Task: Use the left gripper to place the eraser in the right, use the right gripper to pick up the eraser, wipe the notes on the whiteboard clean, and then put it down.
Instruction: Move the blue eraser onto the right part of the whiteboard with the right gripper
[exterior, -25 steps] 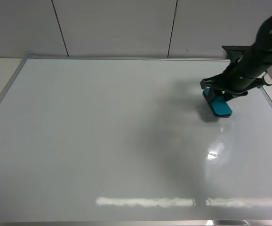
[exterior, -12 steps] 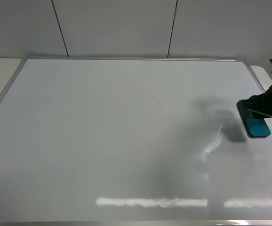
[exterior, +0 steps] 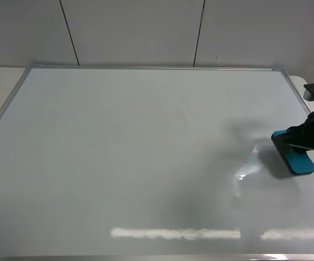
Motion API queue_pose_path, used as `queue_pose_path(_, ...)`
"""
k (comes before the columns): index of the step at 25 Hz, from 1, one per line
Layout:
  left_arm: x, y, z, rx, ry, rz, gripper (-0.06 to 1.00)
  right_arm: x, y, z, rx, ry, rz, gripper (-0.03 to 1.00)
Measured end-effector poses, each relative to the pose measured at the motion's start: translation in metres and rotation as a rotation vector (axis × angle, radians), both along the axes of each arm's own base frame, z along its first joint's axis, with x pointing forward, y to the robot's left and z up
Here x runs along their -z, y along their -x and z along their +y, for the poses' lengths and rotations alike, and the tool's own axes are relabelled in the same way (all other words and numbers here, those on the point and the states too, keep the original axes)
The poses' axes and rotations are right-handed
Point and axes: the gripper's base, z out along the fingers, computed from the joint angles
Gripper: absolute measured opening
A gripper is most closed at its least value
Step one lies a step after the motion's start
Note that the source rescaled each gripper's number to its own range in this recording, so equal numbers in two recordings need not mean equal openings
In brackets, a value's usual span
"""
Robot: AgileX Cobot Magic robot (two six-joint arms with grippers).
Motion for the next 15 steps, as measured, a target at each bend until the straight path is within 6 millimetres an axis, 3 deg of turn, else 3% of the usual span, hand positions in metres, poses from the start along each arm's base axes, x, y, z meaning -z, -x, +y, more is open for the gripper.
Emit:
queue_pose_path(10,0.0,0.0,0.0,0.0,0.0,0.0,1.0,-0.0016,-0.0039,-0.0006,0.006,0.005,-0.051,0.04)
queue_pose_path(11,0.0,0.0,0.0,0.0,0.0,0.0,1.0,-0.0017,-0.004,-0.0007,0.003,0.007,-0.054,0.12)
queue_pose_path(14,0.0,0.0,0.0,0.0,0.0,0.0,1.0,-0.0022,-0.0051,-0.0009,0.001,0.011,-0.067,0.64)
queue_pose_path(15,0.0,0.0,0.0,0.0,0.0,0.0,1.0,-0.0024,-0.0054,-0.001,0.002,0.012,-0.07,0.76)
